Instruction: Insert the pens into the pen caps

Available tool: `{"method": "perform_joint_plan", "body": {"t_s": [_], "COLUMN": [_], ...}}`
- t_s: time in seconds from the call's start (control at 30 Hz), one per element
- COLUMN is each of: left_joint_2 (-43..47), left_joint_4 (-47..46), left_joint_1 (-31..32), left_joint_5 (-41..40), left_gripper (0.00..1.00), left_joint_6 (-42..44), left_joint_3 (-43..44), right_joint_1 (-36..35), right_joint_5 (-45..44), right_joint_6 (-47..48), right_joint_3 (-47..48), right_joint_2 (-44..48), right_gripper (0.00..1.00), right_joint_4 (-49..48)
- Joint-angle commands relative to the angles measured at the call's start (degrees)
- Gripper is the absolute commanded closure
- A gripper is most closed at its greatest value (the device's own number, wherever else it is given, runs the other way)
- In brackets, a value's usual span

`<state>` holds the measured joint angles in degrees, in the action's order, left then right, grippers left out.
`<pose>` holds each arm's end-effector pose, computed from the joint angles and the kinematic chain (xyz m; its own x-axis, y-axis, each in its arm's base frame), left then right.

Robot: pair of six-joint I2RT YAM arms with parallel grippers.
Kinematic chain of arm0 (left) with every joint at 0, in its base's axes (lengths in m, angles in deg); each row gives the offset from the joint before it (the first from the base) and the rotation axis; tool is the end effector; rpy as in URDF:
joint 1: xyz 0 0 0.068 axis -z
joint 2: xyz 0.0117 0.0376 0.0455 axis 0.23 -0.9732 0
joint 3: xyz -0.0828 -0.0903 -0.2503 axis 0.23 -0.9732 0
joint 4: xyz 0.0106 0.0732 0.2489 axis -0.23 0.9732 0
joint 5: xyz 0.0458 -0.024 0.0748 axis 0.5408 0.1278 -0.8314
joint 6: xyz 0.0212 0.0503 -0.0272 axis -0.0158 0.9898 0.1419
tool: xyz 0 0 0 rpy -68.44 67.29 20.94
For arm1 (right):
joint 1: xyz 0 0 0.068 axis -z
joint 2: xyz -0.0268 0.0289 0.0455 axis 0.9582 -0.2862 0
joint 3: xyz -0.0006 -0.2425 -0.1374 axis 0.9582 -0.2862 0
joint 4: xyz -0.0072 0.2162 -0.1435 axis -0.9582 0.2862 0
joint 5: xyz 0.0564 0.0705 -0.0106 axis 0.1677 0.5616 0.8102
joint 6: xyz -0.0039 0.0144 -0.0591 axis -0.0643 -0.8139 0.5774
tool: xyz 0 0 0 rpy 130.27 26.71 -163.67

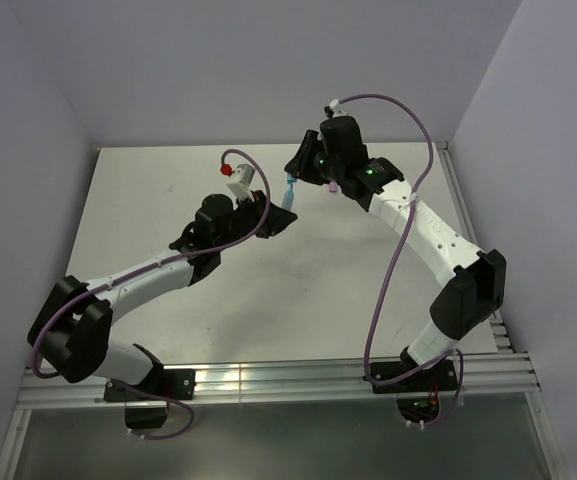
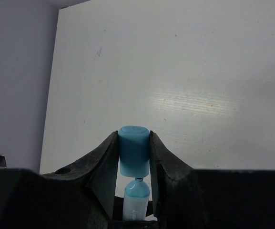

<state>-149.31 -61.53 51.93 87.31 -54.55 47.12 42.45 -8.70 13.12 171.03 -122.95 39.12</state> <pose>0.2555 -0.2165 0.2871 -0.5954 -0.3769 -0.7095 0.5019 0.5151 -0.6948 0.3269 0.1970 0.3860 -0.6268 0.3164 -0.7121 -0.1954 0.8208 0.5367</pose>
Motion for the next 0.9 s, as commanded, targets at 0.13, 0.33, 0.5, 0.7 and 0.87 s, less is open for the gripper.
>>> {"method": "perform_joint_plan", "body": {"t_s": [0.13,0.33,0.5,0.7,0.87], "left_joint_2": [0.8,1.1,1.3,2.0,2.8], "left_joint_4": [-2.1,-1.5,-1.3,-1.0,-0.4], "left_joint_1": [0.3,0.2,0.2,0.2,0.2], "left_joint_5": [-0.8,-0.7,-1.1,-1.2,-1.8], "left_gripper": [1.00,1.00,1.00,1.00,1.00], "left_joint_6": [0.7,1.5,1.5,2.0,2.3], "left_joint_3": [0.6,1.0,0.8,0.8,0.6], "right_joint_1": [-0.7,-1.4,-2.0,-2.0,-2.0], "right_joint_5": [-1.1,-1.1,-2.5,-3.5,-4.0], "right_joint_6": [0.3,0.8,1.1,1.2,1.5], "right_joint_3": [0.6,1.1,0.8,0.3,0.6], "right_joint_2": [1.1,0.4,0.4,0.3,0.0], "right_gripper": [1.00,1.00,1.00,1.00,1.00], "right_joint_4": [-1.7,-1.3,-1.4,-1.5,-1.3]}}
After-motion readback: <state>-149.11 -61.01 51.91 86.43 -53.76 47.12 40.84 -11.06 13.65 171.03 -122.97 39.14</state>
